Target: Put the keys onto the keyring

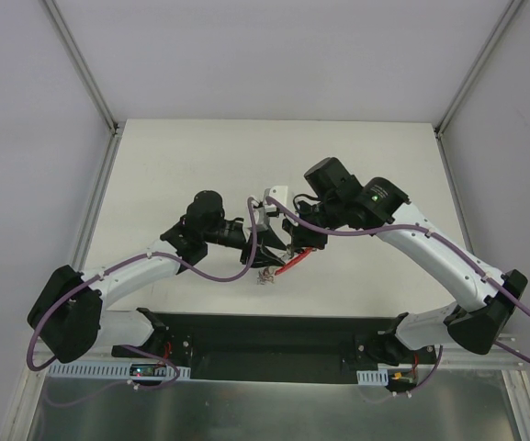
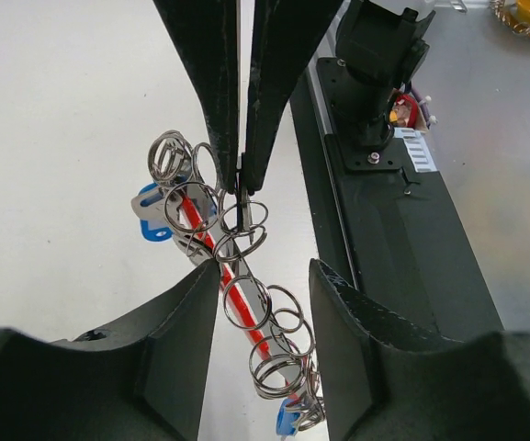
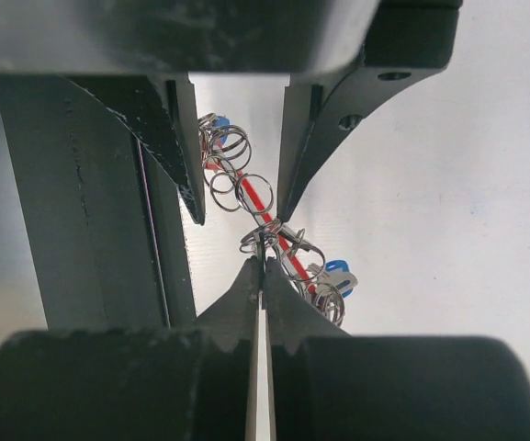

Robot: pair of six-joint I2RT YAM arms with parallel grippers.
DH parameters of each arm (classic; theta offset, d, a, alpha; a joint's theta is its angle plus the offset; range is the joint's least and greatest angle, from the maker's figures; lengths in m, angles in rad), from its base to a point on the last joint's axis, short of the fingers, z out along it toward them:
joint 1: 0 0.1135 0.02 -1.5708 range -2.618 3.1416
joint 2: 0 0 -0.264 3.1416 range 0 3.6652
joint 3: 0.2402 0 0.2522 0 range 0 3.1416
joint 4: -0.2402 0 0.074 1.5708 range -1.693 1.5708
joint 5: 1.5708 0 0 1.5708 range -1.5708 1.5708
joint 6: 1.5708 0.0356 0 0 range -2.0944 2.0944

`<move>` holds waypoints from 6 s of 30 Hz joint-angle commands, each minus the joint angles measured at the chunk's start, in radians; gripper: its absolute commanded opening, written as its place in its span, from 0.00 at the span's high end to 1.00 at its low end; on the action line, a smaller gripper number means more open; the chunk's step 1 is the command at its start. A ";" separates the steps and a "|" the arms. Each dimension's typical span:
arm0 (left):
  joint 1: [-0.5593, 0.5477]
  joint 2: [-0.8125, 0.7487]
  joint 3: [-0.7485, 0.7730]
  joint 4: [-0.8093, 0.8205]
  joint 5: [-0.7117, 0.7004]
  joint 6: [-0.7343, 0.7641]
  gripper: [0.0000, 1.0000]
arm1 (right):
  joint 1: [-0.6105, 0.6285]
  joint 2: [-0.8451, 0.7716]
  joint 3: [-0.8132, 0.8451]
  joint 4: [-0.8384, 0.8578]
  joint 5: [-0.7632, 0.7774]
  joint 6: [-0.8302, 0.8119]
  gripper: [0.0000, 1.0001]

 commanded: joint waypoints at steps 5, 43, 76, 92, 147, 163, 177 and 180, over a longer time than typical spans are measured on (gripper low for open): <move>0.006 -0.002 0.049 0.013 0.002 0.033 0.53 | 0.015 -0.032 0.052 -0.003 -0.007 -0.008 0.99; 0.014 -0.015 0.029 0.016 0.005 -0.043 0.90 | -0.003 -0.081 -0.003 0.015 0.076 0.021 0.99; 0.011 0.053 0.095 0.099 0.023 -0.093 0.60 | -0.001 -0.047 0.034 0.021 0.016 0.021 0.99; -0.009 0.094 0.125 0.110 0.068 -0.093 0.65 | -0.001 -0.030 0.043 0.016 0.003 0.012 0.99; -0.015 -0.122 0.022 0.001 -0.440 -0.065 1.00 | -0.081 -0.088 -0.169 0.133 0.234 0.237 0.99; -0.017 -0.113 -0.024 0.084 -0.422 -0.080 1.00 | -0.143 -0.081 -0.308 0.401 0.032 0.422 0.65; -0.017 -0.134 0.006 0.001 -0.331 0.030 1.00 | -0.287 -0.105 -0.278 0.379 -0.368 0.190 0.57; -0.017 -0.137 0.019 -0.002 -0.302 0.029 1.00 | -0.288 -0.081 -0.256 0.369 -0.418 0.158 0.58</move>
